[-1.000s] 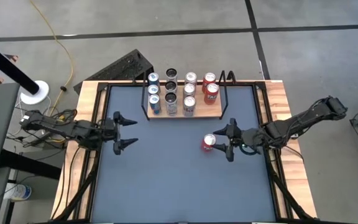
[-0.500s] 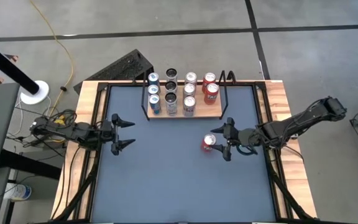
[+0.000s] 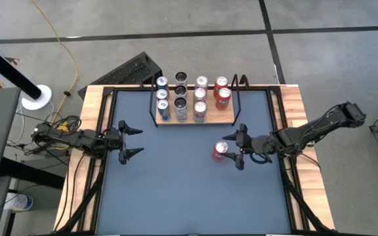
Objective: Place canned beverage on shelf
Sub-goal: Put the orange soda can onto the shelf aligned with the other orange soda cans
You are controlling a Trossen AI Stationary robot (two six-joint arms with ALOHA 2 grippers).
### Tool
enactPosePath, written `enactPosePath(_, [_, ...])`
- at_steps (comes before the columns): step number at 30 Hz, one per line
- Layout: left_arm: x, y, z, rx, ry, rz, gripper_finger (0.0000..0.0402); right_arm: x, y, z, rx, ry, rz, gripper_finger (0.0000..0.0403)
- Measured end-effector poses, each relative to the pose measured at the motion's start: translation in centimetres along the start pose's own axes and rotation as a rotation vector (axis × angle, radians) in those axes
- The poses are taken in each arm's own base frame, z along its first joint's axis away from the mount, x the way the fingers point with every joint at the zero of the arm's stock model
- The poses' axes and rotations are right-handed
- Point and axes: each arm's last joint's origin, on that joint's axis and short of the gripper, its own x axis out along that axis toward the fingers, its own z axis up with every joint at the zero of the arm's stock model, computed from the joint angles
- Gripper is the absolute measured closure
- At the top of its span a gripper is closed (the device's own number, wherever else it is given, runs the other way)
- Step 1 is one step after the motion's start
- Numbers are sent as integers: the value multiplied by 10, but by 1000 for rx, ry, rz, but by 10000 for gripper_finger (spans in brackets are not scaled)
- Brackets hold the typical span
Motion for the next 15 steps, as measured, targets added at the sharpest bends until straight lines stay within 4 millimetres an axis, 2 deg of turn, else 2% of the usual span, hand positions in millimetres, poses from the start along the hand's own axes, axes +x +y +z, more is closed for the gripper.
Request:
enactPosePath(6, [0,0,0,-3,0,0,19,0,0,-4,-8,34,-4,85])
enactPosePath(15, [0,0,0,-2,1,-1,19,17,-4,-9,22,64,-54,85])
